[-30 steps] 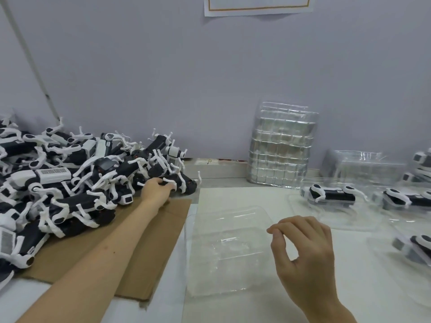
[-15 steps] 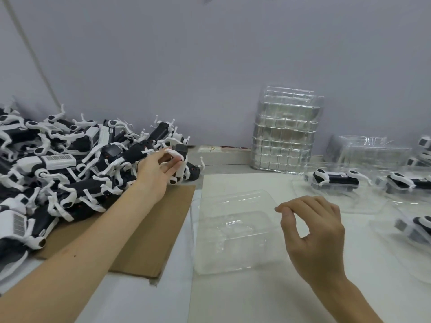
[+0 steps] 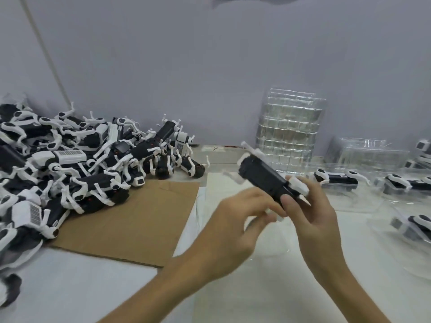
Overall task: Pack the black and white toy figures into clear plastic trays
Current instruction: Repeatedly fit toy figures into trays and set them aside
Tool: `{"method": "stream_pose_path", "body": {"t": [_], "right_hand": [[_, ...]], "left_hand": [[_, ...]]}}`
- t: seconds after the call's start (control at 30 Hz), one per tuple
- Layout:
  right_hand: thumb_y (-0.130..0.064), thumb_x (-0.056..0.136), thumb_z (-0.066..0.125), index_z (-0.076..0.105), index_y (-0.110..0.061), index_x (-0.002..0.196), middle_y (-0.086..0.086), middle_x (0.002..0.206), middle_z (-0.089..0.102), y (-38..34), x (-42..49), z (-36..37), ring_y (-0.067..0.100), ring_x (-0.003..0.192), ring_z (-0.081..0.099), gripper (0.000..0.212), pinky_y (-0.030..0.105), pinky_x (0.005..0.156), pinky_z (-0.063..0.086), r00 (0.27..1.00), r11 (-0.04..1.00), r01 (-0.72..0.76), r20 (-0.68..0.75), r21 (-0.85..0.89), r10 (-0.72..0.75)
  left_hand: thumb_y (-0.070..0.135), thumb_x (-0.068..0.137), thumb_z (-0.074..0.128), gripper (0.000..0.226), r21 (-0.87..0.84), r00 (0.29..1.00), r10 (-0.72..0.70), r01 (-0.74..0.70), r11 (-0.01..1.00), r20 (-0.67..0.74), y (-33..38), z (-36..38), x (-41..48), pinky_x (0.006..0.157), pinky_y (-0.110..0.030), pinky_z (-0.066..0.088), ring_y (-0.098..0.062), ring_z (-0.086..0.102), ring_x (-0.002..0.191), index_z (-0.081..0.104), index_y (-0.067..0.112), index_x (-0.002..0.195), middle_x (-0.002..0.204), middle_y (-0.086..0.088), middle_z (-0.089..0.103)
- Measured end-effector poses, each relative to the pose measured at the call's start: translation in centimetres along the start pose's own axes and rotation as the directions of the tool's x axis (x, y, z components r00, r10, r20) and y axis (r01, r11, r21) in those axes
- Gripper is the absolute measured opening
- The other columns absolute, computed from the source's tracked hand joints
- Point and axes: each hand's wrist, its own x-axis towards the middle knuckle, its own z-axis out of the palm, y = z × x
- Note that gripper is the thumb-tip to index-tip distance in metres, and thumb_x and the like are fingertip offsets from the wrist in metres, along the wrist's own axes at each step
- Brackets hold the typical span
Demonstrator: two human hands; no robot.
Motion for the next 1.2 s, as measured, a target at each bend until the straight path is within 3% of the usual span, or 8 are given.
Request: {"method": "stream_pose_path", "body": {"t": [0.1, 0.23, 0.4, 0.57, 0.73, 0.83, 1.07, 1.2], "right_hand": [[-0.005, 0.092, 0.066, 0.065, -0.034, 0.11, -0.012, 0.098, 0.072, 0.2, 0.2, -0.3, 0.011, 0.085, 0.071, 0.034, 0.018, 0.072, 0.054, 0.998, 0.997, -0.004, -0.061, -0.079, -0.001], [-0.004, 0.091, 0.067, 0.063, -0.034, 0.105, -0.017, 0.099, 0.071, 0.3, 0.7, -1.1, 0.007, 0.085, 0.072, 0.033, 0.012, 0.07, 0.052, 0.993, 0.998, -0.025, -0.113, -0.06, 0.018], [-0.003, 0.088, 0.07, 0.063, -0.03, 0.105, -0.013, 0.101, 0.071, 0.4, 1.1, -1.7, 0.01, 0.087, 0.071, 0.032, 0.014, 0.076, 0.053, 0.997, 0.997, -0.009, -0.077, -0.077, 0.003], [0.005, 0.083, 0.072, 0.067, -0.027, 0.106, -0.011, 0.104, 0.069, 0.5, 0.9, -1.9, 0.014, 0.092, 0.071, 0.039, 0.016, 0.079, 0.053, 0.991, 0.994, -0.013, 0.135, -0.104, 0.027], [-0.004, 0.086, 0.073, 0.067, -0.023, 0.105, -0.011, 0.103, 0.069, 0.4, 0.2, -1.2, 0.015, 0.092, 0.072, 0.028, 0.015, 0.083, 0.051, 0.947, 0.98, 0.01, 0.317, -0.198, 0.054], [-0.002, 0.083, 0.076, 0.067, -0.025, 0.101, -0.015, 0.098, 0.07, 0.5, 0.1, -1.2, 0.009, 0.096, 0.068, 0.031, 0.009, 0.085, 0.044, 0.92, 0.944, 0.058, 0.385, -0.324, 0.076], [-0.01, 0.089, 0.067, 0.072, -0.045, 0.102, -0.032, 0.121, 0.061, 1.2, 0.5, -2.2, -0.012, 0.124, 0.044, 0.038, 0.005, 0.097, 0.029, 0.883, 0.879, -0.047, 0.393, -0.474, 0.258], [-0.01, 0.098, 0.05, 0.073, -0.046, 0.103, -0.032, 0.133, 0.052, 1.7, 0.9, -2.6, -0.011, 0.128, 0.039, 0.043, 0.022, 0.103, 0.031, 0.848, 0.862, -0.179, 0.371, -0.474, 0.38]], "left_hand": [[0.009, 0.098, 0.055, 0.023, 0.094, 1.0, -0.025, 0.025, 0.995, 0.001, -0.8, -0.1, -1.4, 0.095, -0.016, 0.044, -0.001, 0.061, 0.108, 0.072, 0.018, 0.112, 0.112, 0.011, 0.07], [0.023, 0.092, 0.06, 0.032, 0.25, 0.922, -0.161, 0.259, 0.933, -0.353, -4.1, -1.9, -3.6, 0.099, -0.016, 0.038, 0.002, 0.051, 0.118, 0.059, 0.025, 0.124, 0.122, 0.014, 0.059], [0.031, 0.08, 0.059, 0.061, -0.233, 0.786, -0.614, 0.584, 0.777, -0.075, -7.4, -2.5, -4.9, 0.113, -0.036, 0.037, -0.006, 0.045, 0.133, 0.043, 0.034, 0.139, 0.143, 0.01, 0.05], [0.032, 0.079, 0.051, 0.053, -0.345, 0.78, -0.626, 0.587, 0.732, -0.002, -8.6, -2.3, -5.7, 0.119, -0.041, 0.029, -0.002, 0.038, 0.139, 0.054, 0.059, 0.124, 0.141, 0.028, 0.05], [0.047, 0.079, 0.051, 0.052, -0.355, 0.798, -0.602, 0.563, 0.746, 0.001, -8.6, -2.1, -6.2, 0.119, -0.046, 0.029, -0.001, 0.039, 0.139, 0.052, 0.055, 0.13, 0.143, 0.025, 0.049], [0.032, 0.082, 0.046, 0.054, -0.308, 0.814, -0.578, 0.537, 0.786, -0.057, -8.6, -2.1, -6.1, 0.12, -0.038, 0.026, 0.006, 0.035, 0.139, 0.052, 0.058, 0.129, 0.143, 0.032, 0.046], [0.022, 0.084, 0.042, 0.046, -0.239, 0.862, -0.497, 0.464, 0.853, -0.101, -8.4, -1.9, -5.9, 0.105, -0.014, 0.023, 0.014, 0.028, 0.138, 0.071, 0.047, 0.11, 0.147, 0.033, 0.04], [0.037, 0.082, 0.049, 0.036, -0.246, 0.836, -0.541, 0.507, 0.826, -0.094, -7.9, -2.0, -5.8, 0.109, -0.021, 0.024, 0.007, 0.028, 0.14, 0.069, 0.045, 0.111, 0.154, 0.02, 0.033]]}}
